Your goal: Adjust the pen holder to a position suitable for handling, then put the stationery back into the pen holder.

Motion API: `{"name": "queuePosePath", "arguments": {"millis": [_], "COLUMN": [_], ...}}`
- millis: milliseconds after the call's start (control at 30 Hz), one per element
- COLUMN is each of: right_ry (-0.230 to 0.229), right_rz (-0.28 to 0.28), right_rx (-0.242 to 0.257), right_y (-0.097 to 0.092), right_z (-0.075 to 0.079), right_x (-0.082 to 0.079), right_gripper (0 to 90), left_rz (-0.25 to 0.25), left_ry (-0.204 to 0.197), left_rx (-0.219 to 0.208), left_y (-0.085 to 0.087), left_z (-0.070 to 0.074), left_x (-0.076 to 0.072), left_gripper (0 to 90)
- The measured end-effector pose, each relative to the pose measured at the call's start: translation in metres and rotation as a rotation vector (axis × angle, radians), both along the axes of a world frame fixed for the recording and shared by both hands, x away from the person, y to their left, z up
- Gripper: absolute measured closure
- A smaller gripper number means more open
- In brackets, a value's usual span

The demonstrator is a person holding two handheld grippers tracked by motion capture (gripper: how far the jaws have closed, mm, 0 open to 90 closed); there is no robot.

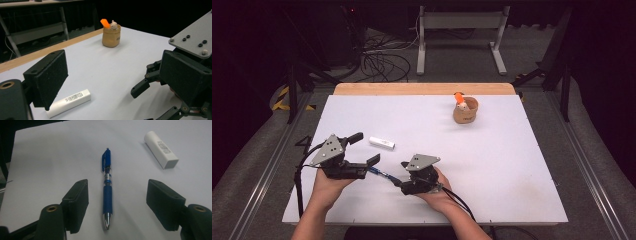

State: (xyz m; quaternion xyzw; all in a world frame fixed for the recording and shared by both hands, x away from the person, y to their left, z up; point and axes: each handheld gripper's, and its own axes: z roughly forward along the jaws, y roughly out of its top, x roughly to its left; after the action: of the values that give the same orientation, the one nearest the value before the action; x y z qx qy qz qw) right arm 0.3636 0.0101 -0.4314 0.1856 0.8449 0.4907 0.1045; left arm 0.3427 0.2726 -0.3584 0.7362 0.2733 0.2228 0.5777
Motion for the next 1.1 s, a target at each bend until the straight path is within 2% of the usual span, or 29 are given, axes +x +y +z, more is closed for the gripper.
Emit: {"name": "queuePosePath", "arguments": {"millis": [433, 700, 1100], "right_ry": [0.005, 0.021, 0.034], "right_rz": [0.002, 0.002, -0.003], "right_rx": [-0.044, -0.105, -0.164], "right_y": [0.005, 0.011, 0.015], "right_z": [-0.003, -0.006, -0.009], "right_x": [0.0, -0.001, 0.0], "right_gripper": [40.1, 47.6, 53.3], "left_rz": [-0.001, -0.004, 0.002], "left_ry": [0.003, 0.008, 0.006], "left_rx": [0.003, 0.009, 0.001], "left_y": [0.001, 0.001, 0.002], "left_z": [-0.001, -0.001, -0.002], "left_x": [0.001, 0.002, 0.002], "left_gripper": [8.9, 8.9, 8.9]}}
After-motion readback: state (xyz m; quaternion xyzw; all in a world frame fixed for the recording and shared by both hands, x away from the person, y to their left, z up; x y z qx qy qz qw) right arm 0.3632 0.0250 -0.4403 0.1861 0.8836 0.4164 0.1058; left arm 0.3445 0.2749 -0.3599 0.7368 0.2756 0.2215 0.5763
